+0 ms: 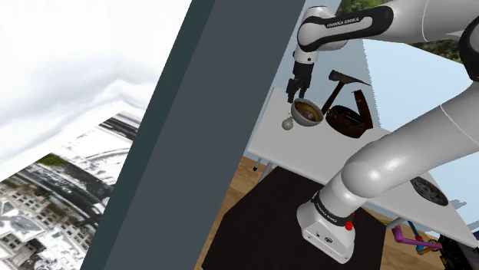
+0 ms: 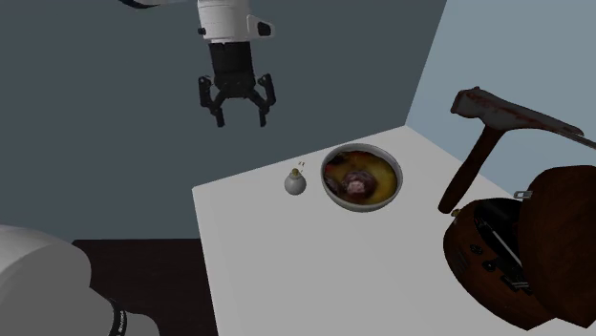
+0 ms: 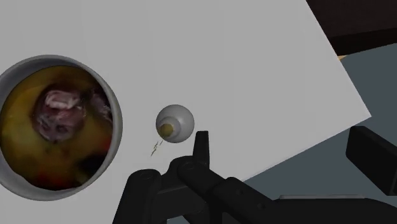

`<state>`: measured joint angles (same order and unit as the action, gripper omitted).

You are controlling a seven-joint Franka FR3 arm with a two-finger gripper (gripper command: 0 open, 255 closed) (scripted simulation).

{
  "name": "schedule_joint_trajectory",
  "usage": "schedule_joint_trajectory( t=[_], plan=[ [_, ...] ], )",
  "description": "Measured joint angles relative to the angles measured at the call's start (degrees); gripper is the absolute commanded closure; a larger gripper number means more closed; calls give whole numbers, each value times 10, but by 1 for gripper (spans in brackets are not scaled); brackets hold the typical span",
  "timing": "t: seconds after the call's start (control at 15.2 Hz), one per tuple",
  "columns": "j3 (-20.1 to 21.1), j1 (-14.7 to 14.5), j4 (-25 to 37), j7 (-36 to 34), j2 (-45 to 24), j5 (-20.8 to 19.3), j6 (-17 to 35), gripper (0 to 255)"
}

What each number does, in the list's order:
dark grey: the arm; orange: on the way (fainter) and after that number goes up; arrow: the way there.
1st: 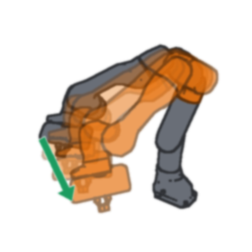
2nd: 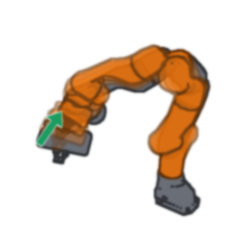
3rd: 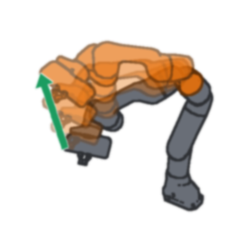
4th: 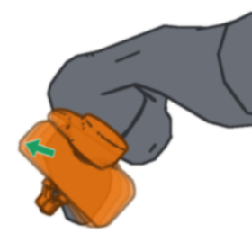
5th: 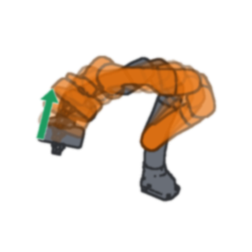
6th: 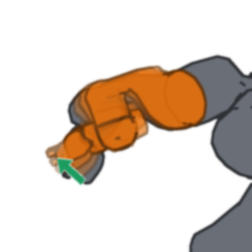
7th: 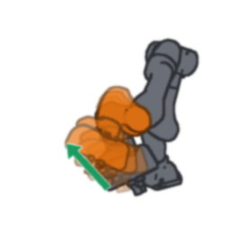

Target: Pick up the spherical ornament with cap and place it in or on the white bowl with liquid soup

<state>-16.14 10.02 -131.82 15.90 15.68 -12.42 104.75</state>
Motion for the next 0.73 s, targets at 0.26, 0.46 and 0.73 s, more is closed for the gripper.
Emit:
schedule_joint_trajectory(
  t=[0.26,0.46,0.73],
  plan=[
    [-32,17,29,26,-78,10,42,0],
    [-48,27,58,41,-137,27,63,0],
    [-67,49,109,73,-222,55,85,0]
  ],
)
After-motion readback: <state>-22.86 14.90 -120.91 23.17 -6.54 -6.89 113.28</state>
